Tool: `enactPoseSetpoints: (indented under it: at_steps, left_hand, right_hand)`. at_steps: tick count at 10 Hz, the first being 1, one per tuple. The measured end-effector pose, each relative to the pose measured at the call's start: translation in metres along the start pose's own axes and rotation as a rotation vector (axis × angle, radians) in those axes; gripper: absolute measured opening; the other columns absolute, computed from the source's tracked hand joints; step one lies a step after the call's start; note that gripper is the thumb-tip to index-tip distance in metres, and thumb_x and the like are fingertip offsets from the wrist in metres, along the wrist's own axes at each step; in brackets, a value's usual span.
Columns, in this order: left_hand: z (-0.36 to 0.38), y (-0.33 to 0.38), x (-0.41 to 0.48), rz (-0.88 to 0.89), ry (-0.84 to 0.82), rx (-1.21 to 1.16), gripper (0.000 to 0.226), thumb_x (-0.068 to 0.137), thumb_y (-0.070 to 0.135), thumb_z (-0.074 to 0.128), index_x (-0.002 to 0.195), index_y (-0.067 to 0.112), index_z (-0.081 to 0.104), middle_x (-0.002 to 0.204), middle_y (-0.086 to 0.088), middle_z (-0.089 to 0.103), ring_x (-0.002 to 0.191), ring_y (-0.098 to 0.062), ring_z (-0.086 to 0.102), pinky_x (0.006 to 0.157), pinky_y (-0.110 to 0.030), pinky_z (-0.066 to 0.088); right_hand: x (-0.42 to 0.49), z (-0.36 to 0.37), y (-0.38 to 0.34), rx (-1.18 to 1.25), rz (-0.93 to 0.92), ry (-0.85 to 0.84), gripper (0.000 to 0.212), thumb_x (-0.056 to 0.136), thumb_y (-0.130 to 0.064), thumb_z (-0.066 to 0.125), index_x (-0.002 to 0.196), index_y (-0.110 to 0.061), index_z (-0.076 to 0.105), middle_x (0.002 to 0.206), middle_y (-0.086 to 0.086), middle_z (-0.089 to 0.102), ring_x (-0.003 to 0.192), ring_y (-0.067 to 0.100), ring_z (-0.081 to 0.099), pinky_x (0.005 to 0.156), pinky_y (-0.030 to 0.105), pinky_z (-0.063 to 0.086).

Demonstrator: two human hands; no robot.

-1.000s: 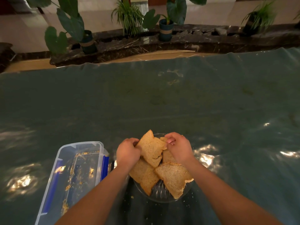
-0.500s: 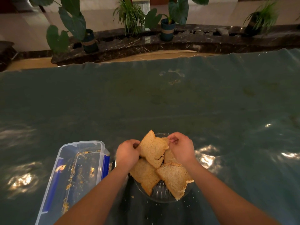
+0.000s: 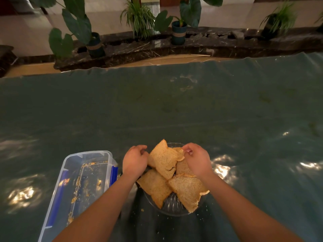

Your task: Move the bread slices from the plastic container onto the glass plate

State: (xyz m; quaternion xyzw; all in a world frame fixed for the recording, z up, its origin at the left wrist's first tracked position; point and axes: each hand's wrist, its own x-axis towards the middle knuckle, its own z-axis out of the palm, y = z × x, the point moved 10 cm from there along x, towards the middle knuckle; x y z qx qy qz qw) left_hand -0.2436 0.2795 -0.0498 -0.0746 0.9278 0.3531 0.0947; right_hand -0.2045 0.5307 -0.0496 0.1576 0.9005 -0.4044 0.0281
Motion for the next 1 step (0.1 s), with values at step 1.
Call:
enactPoseSetpoints:
  at_steps: [1]
  left_hand:
    - [-0.009,0.0006,0.0025,0.002,0.039,-0.053,0.035,0.093,0.016,0.047,0.123,0.016,0.064,0.125,-0.005,0.063,0.111,-0.02,0.059,0.091,-0.031,0.044]
  right_hand:
    - [-0.0009,-0.0028,0.0011,0.016,0.005,0.006,0.024,0.091,-0.009,0.052,0.105,-0.016,0.07,0.106,-0.001,0.07,0.097,0.014,0.062,0.083,0.03,0.051]
